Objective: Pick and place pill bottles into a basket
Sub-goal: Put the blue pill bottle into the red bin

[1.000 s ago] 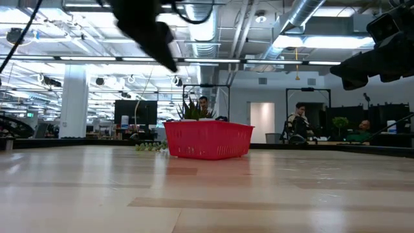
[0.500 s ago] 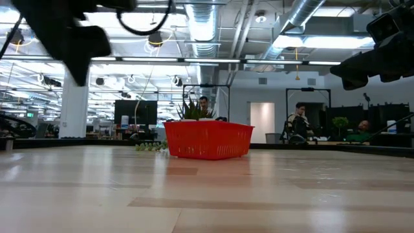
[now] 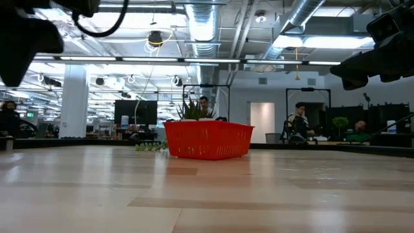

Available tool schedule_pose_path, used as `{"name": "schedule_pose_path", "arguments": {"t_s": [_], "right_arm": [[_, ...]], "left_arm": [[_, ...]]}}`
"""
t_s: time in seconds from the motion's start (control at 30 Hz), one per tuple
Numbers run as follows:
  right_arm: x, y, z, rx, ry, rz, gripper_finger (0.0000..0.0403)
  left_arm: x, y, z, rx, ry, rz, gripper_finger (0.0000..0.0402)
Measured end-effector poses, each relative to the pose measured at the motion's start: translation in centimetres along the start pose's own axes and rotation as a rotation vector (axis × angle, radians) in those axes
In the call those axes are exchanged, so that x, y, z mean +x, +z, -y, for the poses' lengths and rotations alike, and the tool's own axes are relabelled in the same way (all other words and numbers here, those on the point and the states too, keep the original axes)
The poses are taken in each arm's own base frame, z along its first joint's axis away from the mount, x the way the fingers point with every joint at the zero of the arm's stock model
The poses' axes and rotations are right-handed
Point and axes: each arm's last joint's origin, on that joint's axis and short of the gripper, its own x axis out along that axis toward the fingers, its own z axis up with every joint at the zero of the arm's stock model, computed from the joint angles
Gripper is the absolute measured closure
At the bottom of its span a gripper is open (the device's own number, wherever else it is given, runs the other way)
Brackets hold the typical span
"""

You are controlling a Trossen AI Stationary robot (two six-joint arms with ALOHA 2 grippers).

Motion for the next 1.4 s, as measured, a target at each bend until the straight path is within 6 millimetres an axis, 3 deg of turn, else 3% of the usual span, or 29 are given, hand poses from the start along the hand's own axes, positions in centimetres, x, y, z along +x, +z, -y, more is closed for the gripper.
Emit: {"name": "schedule_pose_path", "arguments": {"t_s": [0.3, 0.73, 1.1, 1.4], "right_arm": [[0.0, 0.0, 0.0, 0.0, 0.0, 0.0, 0.0234], [0.0, 0.0, 0.0, 0.0, -0.001, 0.0, 0.0234], [0.0, 0.0, 0.0, 0.0, 0.0, 0.0, 0.0234], [0.0, 0.0, 0.0, 0.0, -0.001, 0.0, 0.0234]], "left_arm": [[2.1, -1.9, 1.1, -0.021, 0.089, -0.053, 0.0136], [2.2, -2.7, 0.7, -0.051, 0.19, 0.001, 0.0136], [2.3, -2.5, 0.8, -0.055, 0.167, 0.008, 0.0136], [6.0, -2.4, 0.9, -0.002, 0.215, -0.168, 0.0136]]}}
